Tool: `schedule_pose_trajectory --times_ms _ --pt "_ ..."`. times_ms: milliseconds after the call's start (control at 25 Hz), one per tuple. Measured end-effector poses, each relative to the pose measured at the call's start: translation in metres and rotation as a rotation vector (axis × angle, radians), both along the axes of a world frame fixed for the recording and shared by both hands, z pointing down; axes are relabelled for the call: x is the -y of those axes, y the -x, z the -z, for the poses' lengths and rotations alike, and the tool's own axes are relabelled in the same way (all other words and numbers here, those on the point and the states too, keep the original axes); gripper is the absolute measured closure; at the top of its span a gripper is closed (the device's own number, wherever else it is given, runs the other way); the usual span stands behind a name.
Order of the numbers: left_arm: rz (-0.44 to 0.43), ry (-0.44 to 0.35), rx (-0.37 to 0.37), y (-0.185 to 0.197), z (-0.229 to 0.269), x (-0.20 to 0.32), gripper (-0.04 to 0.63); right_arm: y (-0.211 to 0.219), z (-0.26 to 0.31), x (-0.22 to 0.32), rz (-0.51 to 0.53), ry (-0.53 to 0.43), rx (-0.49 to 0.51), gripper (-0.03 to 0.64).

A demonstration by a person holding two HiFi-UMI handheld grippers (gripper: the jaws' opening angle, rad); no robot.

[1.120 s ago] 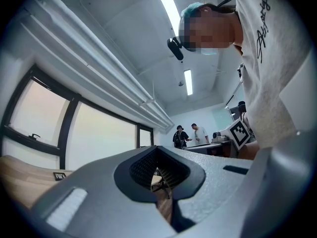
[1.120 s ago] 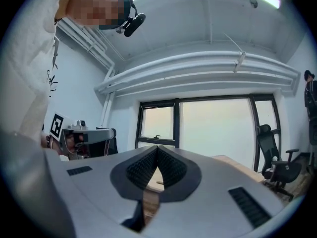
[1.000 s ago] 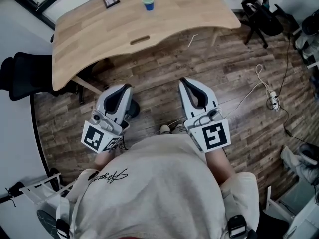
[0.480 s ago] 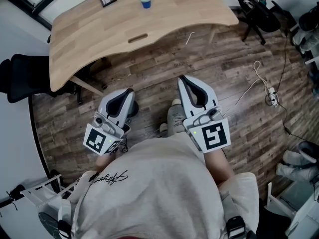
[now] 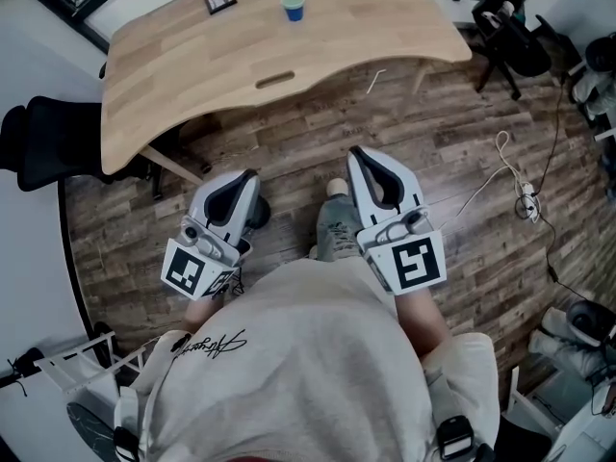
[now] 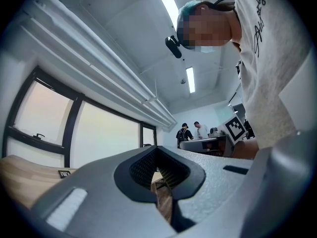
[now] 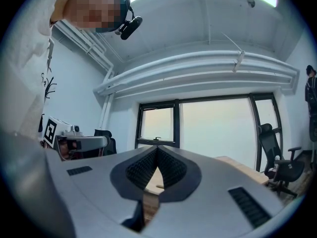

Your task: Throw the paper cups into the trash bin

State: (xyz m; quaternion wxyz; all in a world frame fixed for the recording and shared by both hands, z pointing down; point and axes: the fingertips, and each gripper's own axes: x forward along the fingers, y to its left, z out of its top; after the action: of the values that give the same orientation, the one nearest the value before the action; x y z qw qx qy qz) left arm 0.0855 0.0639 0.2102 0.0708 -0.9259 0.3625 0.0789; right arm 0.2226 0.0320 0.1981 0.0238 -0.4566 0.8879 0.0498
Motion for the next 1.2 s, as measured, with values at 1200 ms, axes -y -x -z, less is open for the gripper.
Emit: schedule_pose_trajectory --times_ms 1200 --pt "0.097 -0.006 0.016 0.007 0.006 0.186 0.592 0.016 -0.007 0.196 0.123 0.030 -0.005 0.606"
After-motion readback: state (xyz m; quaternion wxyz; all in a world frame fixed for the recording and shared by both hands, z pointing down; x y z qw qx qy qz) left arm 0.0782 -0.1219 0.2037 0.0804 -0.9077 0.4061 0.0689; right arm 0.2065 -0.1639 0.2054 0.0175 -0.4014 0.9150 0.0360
